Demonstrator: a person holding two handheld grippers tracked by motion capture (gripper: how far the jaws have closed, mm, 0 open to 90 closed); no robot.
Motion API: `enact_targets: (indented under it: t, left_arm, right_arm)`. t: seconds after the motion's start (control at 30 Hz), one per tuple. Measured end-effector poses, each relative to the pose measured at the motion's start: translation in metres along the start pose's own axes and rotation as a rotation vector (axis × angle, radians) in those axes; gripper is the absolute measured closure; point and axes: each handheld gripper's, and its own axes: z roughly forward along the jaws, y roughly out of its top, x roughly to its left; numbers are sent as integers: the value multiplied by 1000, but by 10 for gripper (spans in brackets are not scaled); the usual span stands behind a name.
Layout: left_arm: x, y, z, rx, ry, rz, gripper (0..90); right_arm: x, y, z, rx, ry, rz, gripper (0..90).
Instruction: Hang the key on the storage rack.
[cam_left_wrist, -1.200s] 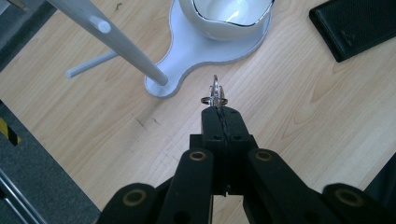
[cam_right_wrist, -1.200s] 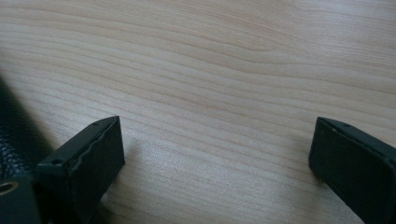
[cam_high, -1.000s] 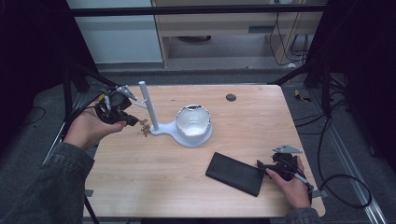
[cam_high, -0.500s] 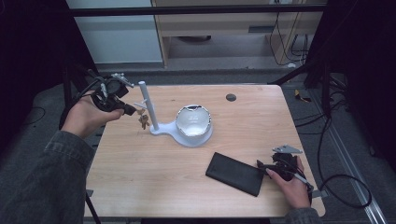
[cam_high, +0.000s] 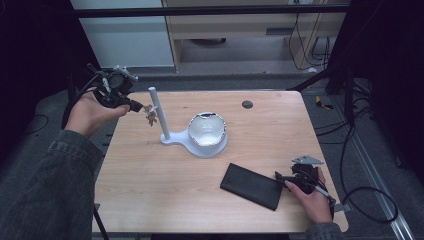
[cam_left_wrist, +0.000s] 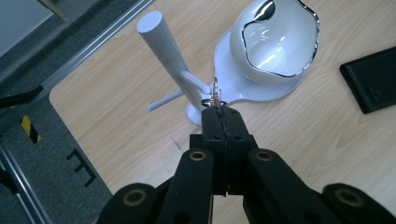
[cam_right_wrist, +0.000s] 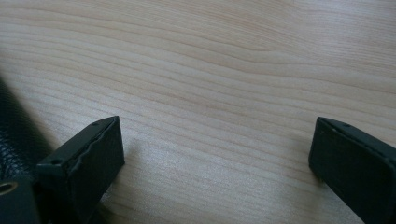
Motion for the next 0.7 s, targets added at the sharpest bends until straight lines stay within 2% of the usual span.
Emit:
enact_targets:
  t: [0.2, 0.57, 0.7]
  left_arm:
    - [2, 4, 2, 4, -5, 1, 900]
    - [-1, 8, 13, 19, 28, 8, 900]
    - [-1, 9, 17, 2, 26, 4, 900]
  right_arm:
    - [0, 0, 0, 0, 0, 1, 35]
    - [1, 0, 0, 0, 1, 2, 35]
    - [1, 0, 0, -1, 4, 6, 35]
